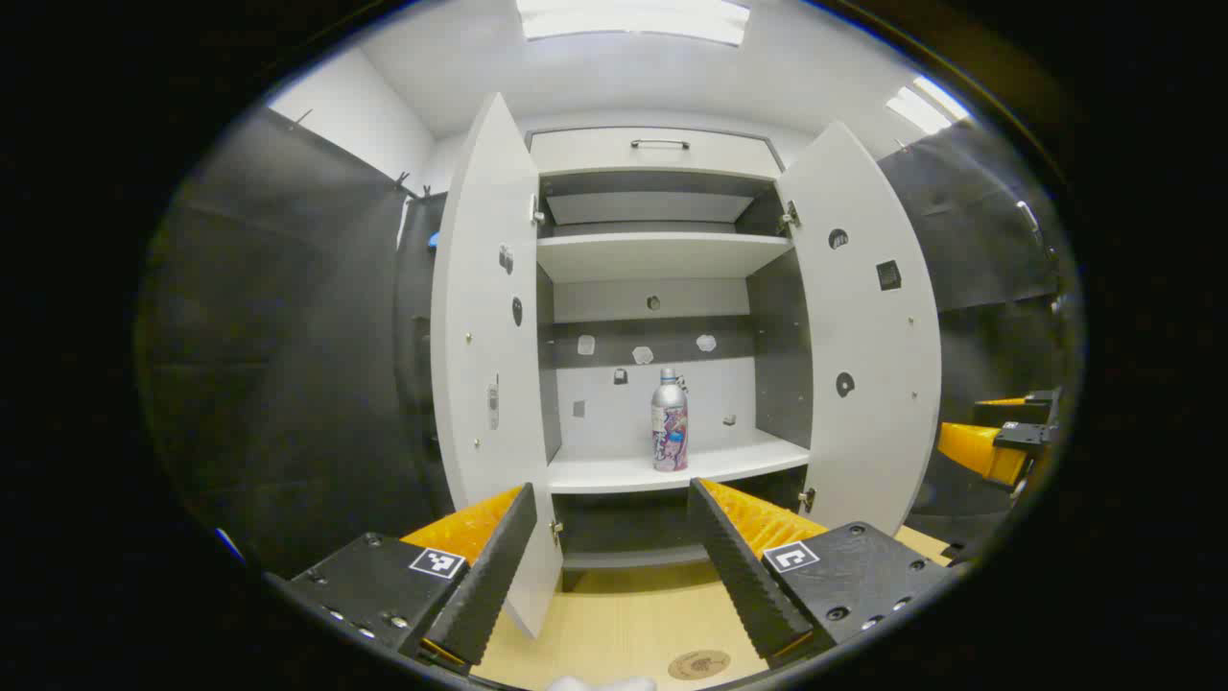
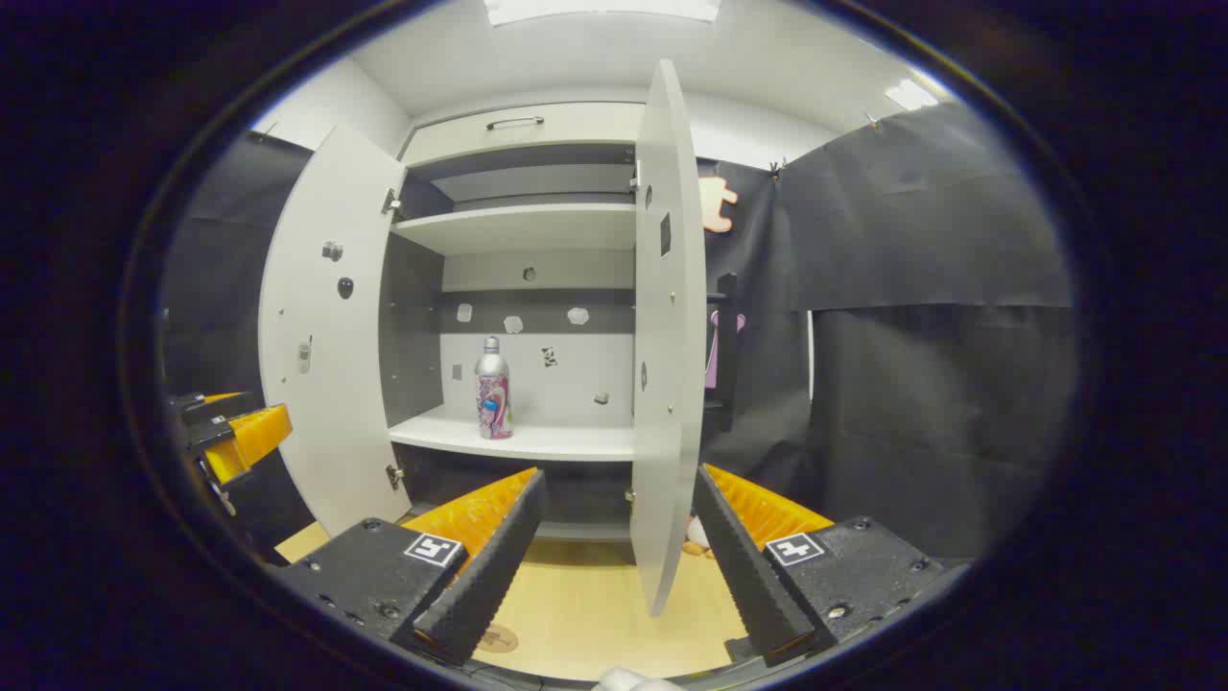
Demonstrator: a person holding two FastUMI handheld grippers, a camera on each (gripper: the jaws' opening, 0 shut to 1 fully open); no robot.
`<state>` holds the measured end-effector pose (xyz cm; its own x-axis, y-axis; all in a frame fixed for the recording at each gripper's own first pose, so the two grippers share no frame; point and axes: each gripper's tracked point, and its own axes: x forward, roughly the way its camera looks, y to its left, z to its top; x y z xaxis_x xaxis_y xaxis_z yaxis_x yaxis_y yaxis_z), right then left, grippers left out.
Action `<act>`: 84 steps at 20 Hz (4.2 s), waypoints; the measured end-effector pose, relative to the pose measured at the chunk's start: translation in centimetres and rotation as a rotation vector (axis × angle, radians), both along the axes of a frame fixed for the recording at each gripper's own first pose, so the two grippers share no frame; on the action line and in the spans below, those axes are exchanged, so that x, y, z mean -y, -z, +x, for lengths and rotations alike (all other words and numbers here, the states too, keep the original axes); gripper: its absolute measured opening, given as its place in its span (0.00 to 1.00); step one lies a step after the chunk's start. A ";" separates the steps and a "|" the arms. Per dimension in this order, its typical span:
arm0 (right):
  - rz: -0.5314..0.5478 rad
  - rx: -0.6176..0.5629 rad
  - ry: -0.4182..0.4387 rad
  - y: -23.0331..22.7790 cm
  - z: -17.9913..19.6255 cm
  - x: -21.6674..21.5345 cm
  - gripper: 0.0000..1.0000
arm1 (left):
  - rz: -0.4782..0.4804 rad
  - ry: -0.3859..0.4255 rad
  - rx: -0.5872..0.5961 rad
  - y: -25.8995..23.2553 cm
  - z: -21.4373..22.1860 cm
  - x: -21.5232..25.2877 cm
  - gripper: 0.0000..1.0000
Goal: Grasp the bottle in the cabinet with the left hand and place it on the coaster, then close the right door with the right hand and the left door with the left hand.
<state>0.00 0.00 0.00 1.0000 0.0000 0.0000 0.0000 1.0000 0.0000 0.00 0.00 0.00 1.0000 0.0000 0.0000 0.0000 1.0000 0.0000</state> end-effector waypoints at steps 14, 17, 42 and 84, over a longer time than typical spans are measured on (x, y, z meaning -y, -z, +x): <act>-0.005 0.007 -0.024 -1.0 -0.2 -1.3 1.00 | 0.003 0.007 -0.023 0.3 1.5 -0.8 0.96; -0.004 0.002 -0.023 -1.2 -0.1 -1.2 1.00 | 0.007 0.006 -0.028 0.4 2.4 -0.8 0.97; -0.053 -0.044 -0.003 -4.0 3.1 -3.7 1.00 | -0.029 0.055 -0.003 0.9 33.0 6.2 0.97; -0.005 -0.161 0.025 0.6 1.0 0.1 1.00 | -0.021 0.339 -0.001 13.1 8.4 11.0 0.78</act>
